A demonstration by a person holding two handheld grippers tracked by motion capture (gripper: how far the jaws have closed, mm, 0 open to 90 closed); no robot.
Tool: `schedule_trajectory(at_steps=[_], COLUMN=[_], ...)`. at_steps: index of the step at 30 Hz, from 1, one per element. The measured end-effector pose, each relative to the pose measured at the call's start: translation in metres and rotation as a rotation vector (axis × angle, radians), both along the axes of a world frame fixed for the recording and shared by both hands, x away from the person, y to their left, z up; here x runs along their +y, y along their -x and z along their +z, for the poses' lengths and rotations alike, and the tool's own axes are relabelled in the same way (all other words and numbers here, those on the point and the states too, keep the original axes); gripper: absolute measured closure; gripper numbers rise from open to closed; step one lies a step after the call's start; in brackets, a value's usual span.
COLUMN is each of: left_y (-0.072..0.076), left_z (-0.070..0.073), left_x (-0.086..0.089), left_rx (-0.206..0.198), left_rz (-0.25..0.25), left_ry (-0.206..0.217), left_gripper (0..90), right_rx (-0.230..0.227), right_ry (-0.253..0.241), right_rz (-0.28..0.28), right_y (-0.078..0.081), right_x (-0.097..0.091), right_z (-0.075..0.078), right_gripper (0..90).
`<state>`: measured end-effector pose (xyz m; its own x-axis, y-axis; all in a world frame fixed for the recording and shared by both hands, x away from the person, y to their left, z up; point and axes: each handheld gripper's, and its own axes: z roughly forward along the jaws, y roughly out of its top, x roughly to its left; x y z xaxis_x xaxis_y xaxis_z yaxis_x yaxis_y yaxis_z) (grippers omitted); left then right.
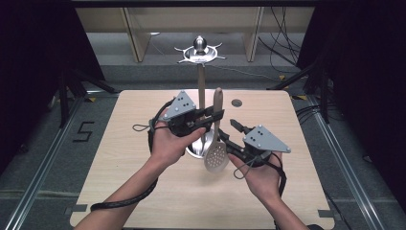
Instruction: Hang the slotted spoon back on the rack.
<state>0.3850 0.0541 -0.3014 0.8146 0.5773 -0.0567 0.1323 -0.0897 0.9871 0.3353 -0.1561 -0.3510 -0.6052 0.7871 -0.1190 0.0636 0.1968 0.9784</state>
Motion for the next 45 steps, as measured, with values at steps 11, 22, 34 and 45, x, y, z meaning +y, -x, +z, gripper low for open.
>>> schedule_trajectory(at_steps=[11,22,34,45], left_y=[-0.003,-0.006,-0.011,-0.015], left_z=[0.008,0.015,0.022,0.029], left_x=[0.012,0.021,0.024,0.028], left_rx=[-0.019,-0.024,-0.007,-0.012], left_rz=[-0.005,-0.003,-0.009,-0.015], left_ry=[-0.014,-0.018,-0.019,-0.028], left_gripper=[74.2,74.2,74.2,74.2], right_rx=[0.065,0.142,0.201,0.21], right_ry=[-0.003,0.019,0.02,0.027], right_rz=[-0.01,-0.048,-0.062,-0.07], right_y=[0.007,0.011,0.014,0.013], right_x=[-0.03,-0.055,-0.061,-0.061], right_z=[-0.021,-0.056,-0.07,-0.074], right_gripper=[48.2,47.4,46.5,46.3])
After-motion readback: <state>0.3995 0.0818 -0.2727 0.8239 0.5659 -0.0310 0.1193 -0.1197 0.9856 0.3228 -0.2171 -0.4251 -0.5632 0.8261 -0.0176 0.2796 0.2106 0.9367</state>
